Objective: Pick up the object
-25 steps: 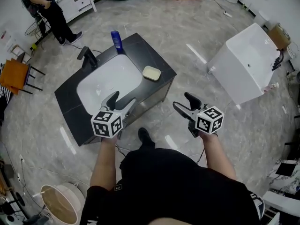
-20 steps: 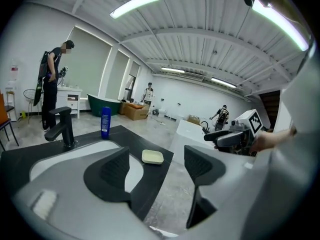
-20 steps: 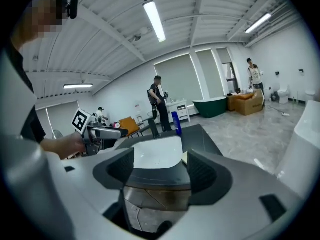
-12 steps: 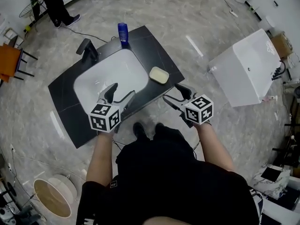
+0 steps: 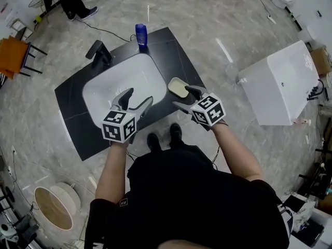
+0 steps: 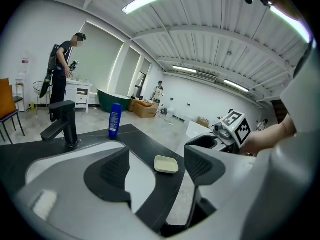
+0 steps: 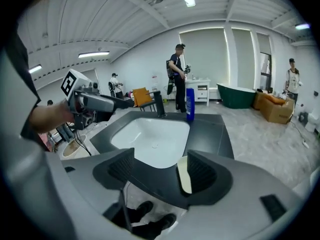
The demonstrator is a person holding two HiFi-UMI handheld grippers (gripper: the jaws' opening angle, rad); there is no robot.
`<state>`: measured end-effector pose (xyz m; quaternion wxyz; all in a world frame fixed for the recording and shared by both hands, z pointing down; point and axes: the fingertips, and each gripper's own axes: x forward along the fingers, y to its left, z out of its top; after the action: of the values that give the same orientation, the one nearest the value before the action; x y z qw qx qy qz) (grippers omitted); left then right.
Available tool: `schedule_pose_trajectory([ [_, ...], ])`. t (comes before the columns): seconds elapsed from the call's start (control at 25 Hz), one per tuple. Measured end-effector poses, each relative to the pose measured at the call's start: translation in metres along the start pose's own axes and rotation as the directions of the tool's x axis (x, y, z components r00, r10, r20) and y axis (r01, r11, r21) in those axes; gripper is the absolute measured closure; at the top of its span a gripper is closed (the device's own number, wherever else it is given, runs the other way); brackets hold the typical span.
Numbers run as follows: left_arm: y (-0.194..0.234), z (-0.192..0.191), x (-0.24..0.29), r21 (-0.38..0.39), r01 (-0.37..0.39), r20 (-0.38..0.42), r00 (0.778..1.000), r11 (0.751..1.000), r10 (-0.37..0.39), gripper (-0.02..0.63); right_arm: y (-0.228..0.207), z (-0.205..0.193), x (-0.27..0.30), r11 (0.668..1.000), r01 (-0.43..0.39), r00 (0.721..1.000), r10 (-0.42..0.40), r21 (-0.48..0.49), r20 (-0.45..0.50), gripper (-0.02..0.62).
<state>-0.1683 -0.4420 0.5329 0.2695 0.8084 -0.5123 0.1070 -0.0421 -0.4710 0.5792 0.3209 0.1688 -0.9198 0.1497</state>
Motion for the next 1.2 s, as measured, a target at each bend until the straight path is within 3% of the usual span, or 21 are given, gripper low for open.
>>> schedule_pose_trajectory([
  [0.2,0.005,0.003,0.003,-0.016,-0.024,0.001,1.0,1.0,0.024,0.261,-0.009,-0.012,0.028,0.998,-0.041,0.995,0.036,-0.054,-0.092,0.26],
  [0.64,0.027,-0.016,-0.012,-0.088,-0.086,-0.01,0.996,0.992,0.086,0.261,-0.029,-0.055,0.077,0.969,-0.071,0.949,-0.007,-0.236,-0.315,0.264],
  [0.84,0.034,-0.021,-0.023,-0.111,-0.114,-0.01,0.993,0.987,0.114,0.262,-0.045,-0.071,0.096,0.968,-0.038,0.932,-0.055,-0.249,-0.359,0.346],
  [1.04,0.039,-0.023,-0.033,-0.123,-0.14,-0.003,0.99,0.982,0.14,0.262,-0.057,-0.087,0.108,0.959,-0.038,0.91,-0.083,-0.281,-0.407,0.355],
  [1.2,0.04,-0.025,-0.039,-0.134,-0.155,-0.004,0.988,0.979,0.156,0.262,-0.062,-0.093,0.11,0.963,-0.025,0.905,-0.092,-0.268,-0.415,0.411],
])
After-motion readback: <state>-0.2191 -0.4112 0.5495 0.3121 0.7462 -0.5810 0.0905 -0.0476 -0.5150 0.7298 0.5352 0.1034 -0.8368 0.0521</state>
